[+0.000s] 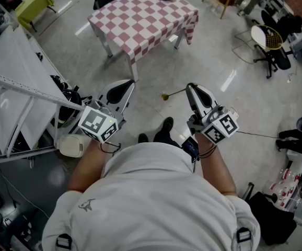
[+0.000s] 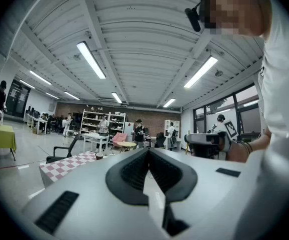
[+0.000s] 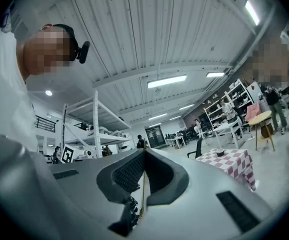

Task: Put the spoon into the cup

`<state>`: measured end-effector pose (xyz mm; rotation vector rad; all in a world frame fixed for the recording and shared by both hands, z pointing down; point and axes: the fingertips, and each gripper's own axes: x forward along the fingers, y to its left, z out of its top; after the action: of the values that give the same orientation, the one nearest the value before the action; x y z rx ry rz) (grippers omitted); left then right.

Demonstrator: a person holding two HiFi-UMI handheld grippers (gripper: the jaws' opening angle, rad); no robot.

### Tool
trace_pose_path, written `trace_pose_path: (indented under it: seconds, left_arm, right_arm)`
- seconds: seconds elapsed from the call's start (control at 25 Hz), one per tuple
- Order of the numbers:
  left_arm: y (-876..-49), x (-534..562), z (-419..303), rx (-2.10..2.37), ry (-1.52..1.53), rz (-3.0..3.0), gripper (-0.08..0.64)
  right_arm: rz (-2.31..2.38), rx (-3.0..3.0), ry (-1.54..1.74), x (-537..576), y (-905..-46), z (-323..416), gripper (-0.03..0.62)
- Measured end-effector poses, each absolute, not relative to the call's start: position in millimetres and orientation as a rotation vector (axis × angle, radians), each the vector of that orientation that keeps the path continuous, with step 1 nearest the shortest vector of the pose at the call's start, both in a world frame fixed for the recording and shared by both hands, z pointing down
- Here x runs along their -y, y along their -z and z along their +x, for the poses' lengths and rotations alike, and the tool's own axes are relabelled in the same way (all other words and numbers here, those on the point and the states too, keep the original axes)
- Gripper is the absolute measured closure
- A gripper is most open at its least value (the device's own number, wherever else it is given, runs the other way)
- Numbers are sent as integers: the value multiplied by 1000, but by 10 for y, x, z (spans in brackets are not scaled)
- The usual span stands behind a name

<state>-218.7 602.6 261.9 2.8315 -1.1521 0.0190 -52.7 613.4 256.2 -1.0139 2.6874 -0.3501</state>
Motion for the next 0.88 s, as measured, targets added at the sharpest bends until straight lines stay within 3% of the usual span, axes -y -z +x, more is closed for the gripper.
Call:
trace_pose_path:
  seconds: [0.6, 0.88]
  left_arm:
    - [-2754, -5668, -2000, 1125, -33, 2809, 546]
    - [-2786, -5261, -1650, 1107, -51, 2820, 546]
  right_arm:
    - [-1018, -2700, 378, -5779, -2642, -318, 560]
    - [-1032, -2662, 378, -5427, -2639, 110, 560]
